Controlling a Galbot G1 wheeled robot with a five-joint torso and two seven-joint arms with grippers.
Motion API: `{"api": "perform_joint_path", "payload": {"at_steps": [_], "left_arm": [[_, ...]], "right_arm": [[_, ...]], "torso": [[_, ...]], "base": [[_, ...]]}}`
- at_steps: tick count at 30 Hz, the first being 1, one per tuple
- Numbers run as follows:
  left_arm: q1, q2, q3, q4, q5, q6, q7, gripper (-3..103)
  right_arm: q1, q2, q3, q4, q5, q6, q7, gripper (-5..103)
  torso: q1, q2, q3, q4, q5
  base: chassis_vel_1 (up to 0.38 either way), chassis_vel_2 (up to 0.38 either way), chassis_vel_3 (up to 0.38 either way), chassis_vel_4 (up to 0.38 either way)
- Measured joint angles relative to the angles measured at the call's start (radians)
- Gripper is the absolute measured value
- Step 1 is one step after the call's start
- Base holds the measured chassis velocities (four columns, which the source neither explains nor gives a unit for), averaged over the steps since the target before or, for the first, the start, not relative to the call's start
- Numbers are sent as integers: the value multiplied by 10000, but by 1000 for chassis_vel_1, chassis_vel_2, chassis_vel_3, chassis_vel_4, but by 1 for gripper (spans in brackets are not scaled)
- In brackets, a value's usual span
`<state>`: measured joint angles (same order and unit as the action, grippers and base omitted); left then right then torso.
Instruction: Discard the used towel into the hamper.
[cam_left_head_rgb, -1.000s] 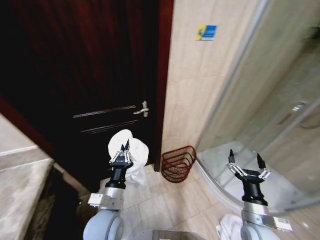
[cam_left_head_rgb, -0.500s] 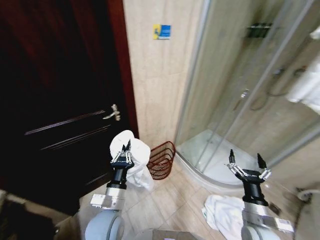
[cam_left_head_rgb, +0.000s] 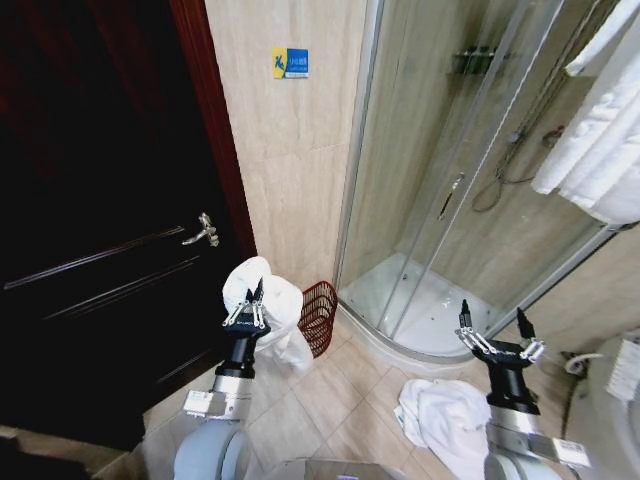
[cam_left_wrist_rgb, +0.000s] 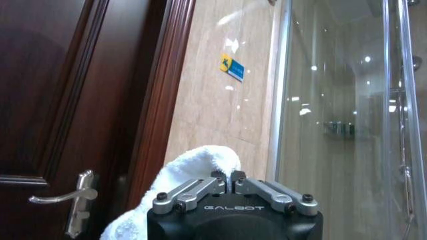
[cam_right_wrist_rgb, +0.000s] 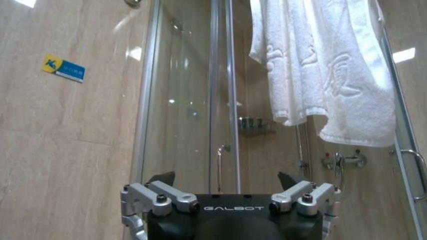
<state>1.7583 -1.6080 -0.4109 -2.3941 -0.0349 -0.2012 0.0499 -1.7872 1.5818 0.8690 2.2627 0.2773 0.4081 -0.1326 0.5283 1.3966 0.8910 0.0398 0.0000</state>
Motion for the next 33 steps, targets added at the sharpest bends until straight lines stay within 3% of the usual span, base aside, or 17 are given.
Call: {"api": "perform_joint_path", "payload": {"at_steps": [21, 33], "left_arm": [[-110, 0, -100, 441, 96, -302, 418, 2], [-181, 0, -1, 617, -59, -363, 588, 2]], "right_arm": [[-9, 14, 55, 1, -14, 86, -105, 100], [-32, -54, 50, 45, -4, 264, -96, 100]], "torso": [[-3, 1, -1, -1, 0], [4, -1, 1, 1, 0]], "base": [[-5, 5, 4, -6], [-151, 138, 147, -143]]}}
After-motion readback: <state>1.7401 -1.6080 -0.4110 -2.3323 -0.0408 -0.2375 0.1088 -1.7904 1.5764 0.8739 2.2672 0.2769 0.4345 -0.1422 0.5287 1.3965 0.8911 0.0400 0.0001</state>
